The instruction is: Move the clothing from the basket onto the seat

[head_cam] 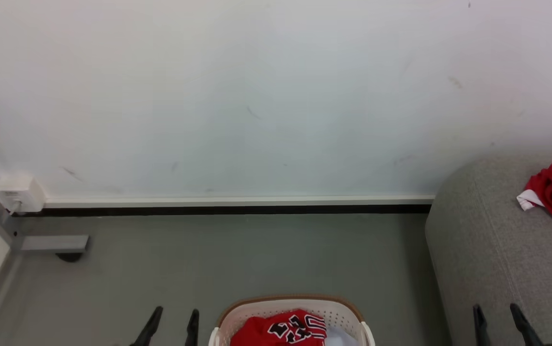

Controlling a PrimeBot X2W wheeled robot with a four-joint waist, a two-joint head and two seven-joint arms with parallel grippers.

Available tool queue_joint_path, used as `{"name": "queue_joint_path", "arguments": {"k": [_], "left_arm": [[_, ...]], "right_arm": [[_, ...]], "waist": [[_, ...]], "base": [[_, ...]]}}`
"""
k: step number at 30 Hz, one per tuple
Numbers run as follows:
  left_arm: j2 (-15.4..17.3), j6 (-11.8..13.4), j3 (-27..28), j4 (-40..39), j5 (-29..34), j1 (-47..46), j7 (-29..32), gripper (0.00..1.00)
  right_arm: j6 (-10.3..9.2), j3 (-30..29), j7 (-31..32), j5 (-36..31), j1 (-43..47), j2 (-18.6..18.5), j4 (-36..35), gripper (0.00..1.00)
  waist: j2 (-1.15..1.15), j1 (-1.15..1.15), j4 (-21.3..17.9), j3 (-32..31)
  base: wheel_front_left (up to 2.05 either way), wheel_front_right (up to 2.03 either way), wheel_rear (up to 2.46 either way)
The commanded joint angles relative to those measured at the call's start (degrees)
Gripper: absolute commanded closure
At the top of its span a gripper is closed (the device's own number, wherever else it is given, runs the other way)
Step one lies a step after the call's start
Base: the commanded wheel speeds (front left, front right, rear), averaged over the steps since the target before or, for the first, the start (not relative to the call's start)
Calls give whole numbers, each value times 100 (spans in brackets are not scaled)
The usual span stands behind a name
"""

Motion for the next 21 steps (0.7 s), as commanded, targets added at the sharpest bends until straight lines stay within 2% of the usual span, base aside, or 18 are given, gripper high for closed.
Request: {"name": "queue_joint_path", "arguments": {"k": [1,6,10,15,21], "left_arm": [[-5,-28,-10,33,106,-93,-3,0],[-19,-86,-237,390,303,-488,-3,0],[-23,-136,-639,1033,595,-1182,20,0],[-28,-200,-1082,1885,910,-2211,461,0],[-33,-176,-1329,2835,1118,-3183,1080,0]], "right_arm": [[-14,-10,-21,-21,-88,-4,-35,0],[-14,-57,-21,19,-303,-3,-226,0],[-14,-62,-21,68,-585,-3,-439,0],[-14,-24,-21,141,-1120,-5,-752,0],[-14,133,-21,319,-1681,-3,-1067,0]], "waist": [[0,0,-65,73],[0,0,-271,361],[0,0,-448,854],[0,0,-778,1698],[0,0,-1150,2541]], "base": [[0,0,0],[0,0,0],[0,0,0],[0,0,0],[0,0,0]]}}
